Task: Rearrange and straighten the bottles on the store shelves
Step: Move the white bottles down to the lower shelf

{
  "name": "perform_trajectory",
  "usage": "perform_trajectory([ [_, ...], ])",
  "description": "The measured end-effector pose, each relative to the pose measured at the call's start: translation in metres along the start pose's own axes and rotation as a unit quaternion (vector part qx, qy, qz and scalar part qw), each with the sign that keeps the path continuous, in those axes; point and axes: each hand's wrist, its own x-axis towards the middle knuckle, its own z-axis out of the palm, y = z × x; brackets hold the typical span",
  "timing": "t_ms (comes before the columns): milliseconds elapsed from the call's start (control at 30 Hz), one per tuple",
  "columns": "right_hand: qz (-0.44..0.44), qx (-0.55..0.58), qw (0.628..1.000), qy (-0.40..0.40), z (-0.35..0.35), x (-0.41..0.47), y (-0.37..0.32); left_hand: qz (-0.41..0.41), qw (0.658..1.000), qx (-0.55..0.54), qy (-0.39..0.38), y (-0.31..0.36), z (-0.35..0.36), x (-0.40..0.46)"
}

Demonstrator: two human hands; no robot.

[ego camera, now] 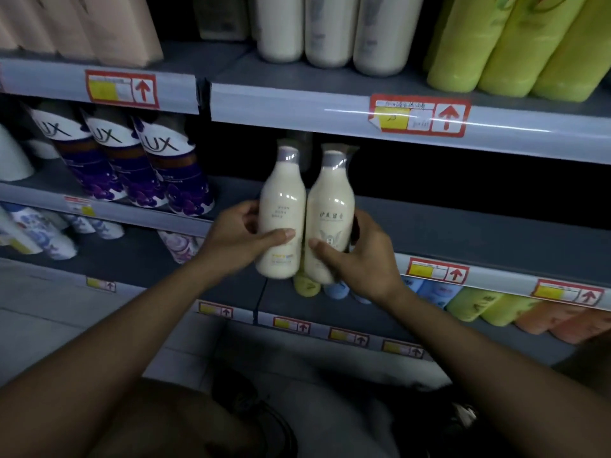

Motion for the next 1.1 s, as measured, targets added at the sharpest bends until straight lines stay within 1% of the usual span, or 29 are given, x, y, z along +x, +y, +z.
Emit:
perform_trajectory([
  [100, -0.003, 0.001, 1.0, 0.013, -0.004, 0.027, -0.004, 0.019, 1.0, 0.003, 0.021, 0.012, 0.001, 0.027],
  [233, 0.009, -0.031, 0.999, 0.036, -0.006, 0.064, -0.004, 0.045, 0.998, 0.015, 0.047, 0.022, 0.003, 0.063],
  [333, 0.041, -0.086, 0.993, 0.064, 0.001, 0.091, 0.007, 0.037, 0.998, 0.02, 0.055, 0.019, 0.005, 0.094],
  [500, 0.087, -0.125, 0.986, 0.062, 0.008, 0.116, 0.022, 0.023, 0.998, -0.01, 0.056, 0.004, 0.017, 0.125],
  [600, 0.093, -0.131, 0.985, 0.059, 0.017, 0.119, 0.032, 0.025, 0.997, -0.033, 0.062, -0.009, 0.022, 0.128],
  [733, 0.089, -0.104, 0.988, 0.07, 0.033, 0.113, 0.038, 0.027, 0.997, -0.041, 0.068, -0.024, 0.025, 0.127],
  [867, 0.081, -0.097, 0.988, 0.085, 0.041, 0.111, 0.038, 0.056, 0.994, -0.046, 0.087, -0.034, 0.03, 0.129],
  [967, 0.102, -0.126, 0.984, 0.069, 0.046, 0.106, 0.038, 0.072, 0.994, -0.001, 0.088, -0.042, 0.031, 0.124],
  [1100, 0.12, -0.147, 0.978, 0.087, 0.048, 0.101, 0.04, 0.07, 0.993, 0.04, 0.085, -0.052, 0.032, 0.123],
])
